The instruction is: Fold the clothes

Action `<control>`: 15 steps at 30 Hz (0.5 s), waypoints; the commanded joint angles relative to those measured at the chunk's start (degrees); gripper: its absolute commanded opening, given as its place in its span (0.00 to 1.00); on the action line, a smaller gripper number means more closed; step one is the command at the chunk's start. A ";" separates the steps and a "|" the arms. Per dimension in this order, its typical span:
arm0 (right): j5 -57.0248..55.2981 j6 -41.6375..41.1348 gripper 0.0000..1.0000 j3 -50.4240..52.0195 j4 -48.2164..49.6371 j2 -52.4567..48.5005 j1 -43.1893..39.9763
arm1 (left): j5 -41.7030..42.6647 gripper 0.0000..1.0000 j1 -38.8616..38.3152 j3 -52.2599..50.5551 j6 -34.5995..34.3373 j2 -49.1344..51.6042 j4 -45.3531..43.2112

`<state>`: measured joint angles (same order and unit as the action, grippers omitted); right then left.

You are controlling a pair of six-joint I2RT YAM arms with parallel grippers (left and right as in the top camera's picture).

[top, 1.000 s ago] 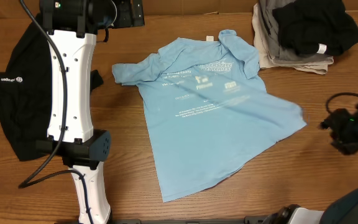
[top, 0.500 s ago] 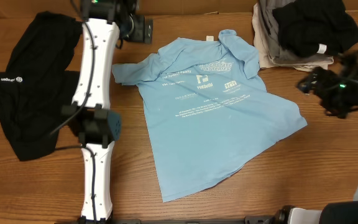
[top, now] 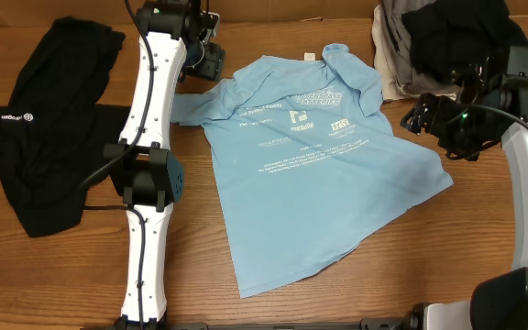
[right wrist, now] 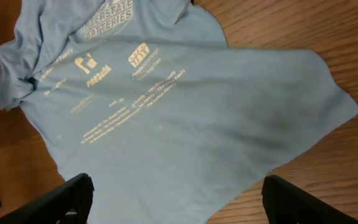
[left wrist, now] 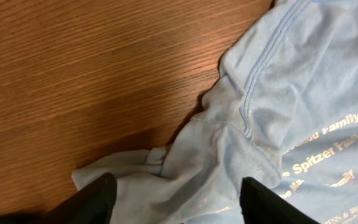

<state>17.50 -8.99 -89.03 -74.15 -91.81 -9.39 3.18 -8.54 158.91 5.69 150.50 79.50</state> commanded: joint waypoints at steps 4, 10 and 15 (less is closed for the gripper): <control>-3.10 1.99 0.84 -0.98 0.00 -1.18 0.00 | 2.89 0.68 0.07 0.55 4.24 3.69 0.61; -3.54 1.99 0.84 -0.98 0.13 -1.55 0.00 | 3.87 0.64 -0.20 0.57 4.59 6.23 2.14; -3.50 1.97 0.84 -0.98 0.59 -1.55 0.02 | 3.72 0.58 -1.09 0.57 4.59 7.06 1.27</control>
<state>14.59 -7.46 -89.03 -74.04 -93.25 -9.39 5.78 -8.67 158.91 9.26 156.66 81.38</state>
